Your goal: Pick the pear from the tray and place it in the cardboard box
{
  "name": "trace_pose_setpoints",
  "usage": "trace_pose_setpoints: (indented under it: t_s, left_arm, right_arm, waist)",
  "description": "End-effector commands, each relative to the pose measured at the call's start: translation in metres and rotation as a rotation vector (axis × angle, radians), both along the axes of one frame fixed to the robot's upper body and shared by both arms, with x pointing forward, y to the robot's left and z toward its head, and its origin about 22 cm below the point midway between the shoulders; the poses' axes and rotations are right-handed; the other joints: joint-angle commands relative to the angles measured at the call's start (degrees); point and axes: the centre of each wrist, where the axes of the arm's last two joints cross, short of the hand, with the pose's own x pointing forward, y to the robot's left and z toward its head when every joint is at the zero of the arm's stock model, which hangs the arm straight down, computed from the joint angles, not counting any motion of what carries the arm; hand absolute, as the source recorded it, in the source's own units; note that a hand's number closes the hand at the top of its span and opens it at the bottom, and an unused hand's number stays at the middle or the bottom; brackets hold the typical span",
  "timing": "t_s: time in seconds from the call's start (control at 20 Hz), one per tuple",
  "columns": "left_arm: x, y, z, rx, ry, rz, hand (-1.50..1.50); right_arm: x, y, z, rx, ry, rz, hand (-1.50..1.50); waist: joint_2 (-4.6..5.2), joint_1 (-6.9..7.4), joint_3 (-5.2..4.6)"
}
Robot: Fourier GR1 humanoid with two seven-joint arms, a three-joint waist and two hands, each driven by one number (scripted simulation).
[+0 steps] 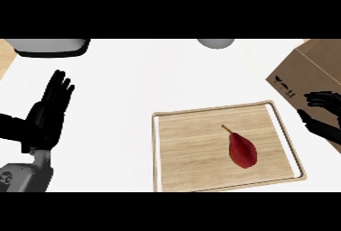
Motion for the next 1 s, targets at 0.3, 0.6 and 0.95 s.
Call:
trace_pose_setpoints:
  t_s: [0.3,0.6,0.95]
  left_arm:
    - [-0.002,-0.022,0.005,-0.067,0.052,-0.008,0.0]
    - [-0.004,-0.011,0.011,-0.051,0.05,-0.007,0.0]
    - [-0.017,-0.018,0.001,-0.059,0.052,-0.006,0.0]
  right_arm:
    - [-0.002,-0.03,0.057,-0.329,0.012,0.28,-1.5]
    - [0.007,-0.019,0.123,-0.492,0.305,0.517,-1.5]
    - [0.002,0.029,0.145,-0.379,0.321,0.592,-1.5]
  waist:
    - [-0.37,0.42,-0.12]
    - [-0.46,0.84,-0.25]
    - [-0.47,0.39,-0.1]
